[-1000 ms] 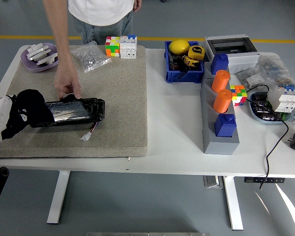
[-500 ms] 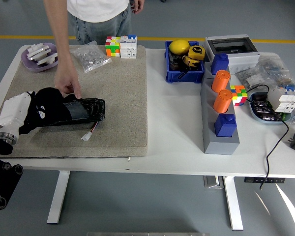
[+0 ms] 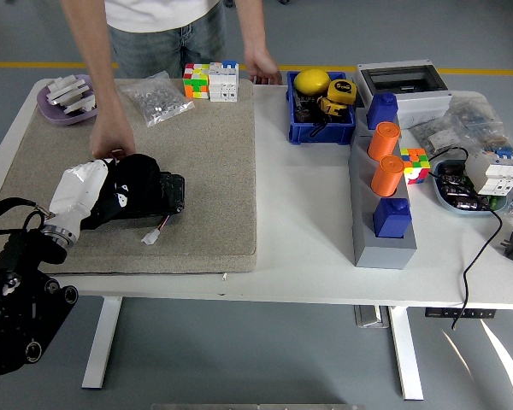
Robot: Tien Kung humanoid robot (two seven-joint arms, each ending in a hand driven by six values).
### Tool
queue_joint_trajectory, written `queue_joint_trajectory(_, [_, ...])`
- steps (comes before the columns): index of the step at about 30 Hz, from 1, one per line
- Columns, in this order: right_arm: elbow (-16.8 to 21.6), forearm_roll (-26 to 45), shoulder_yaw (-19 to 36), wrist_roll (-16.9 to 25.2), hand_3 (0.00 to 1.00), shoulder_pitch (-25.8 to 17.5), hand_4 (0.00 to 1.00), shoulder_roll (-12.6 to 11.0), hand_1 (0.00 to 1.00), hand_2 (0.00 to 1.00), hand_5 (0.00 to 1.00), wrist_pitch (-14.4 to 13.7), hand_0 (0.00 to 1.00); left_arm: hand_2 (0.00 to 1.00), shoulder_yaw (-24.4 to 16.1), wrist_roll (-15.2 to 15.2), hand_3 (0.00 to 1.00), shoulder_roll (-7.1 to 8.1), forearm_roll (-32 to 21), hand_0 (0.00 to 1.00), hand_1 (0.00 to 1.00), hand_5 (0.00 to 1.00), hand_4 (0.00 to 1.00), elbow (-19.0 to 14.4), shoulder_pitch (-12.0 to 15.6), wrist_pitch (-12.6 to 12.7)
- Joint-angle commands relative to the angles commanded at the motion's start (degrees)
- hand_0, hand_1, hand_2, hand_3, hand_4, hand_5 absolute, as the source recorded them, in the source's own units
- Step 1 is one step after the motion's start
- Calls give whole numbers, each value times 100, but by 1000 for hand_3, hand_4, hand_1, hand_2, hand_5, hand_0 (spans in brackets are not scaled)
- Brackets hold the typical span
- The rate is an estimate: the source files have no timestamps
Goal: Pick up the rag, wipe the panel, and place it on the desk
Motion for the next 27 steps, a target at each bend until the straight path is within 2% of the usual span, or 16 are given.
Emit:
queue_joint_trajectory(14, [0,38,-46,-4,601,19,998,-19,646,683,534,3,765,656,727,55,479,-145,-68,246,244,2,2,-187,-233,-30])
queue_joint_trajectory(21, [0,27,-46,2,601,26,998,-21,646,683,534,4,765,655,710,52,478,-146,-77,246,244,2,2,-169,-233,-12])
queue_joint_trajectory(27, [0,30,-57,-1,601,8,998,-11,646,683,534,7,765,654,662,54,478,-66,-105,246,244,2,2,-124,-187,9])
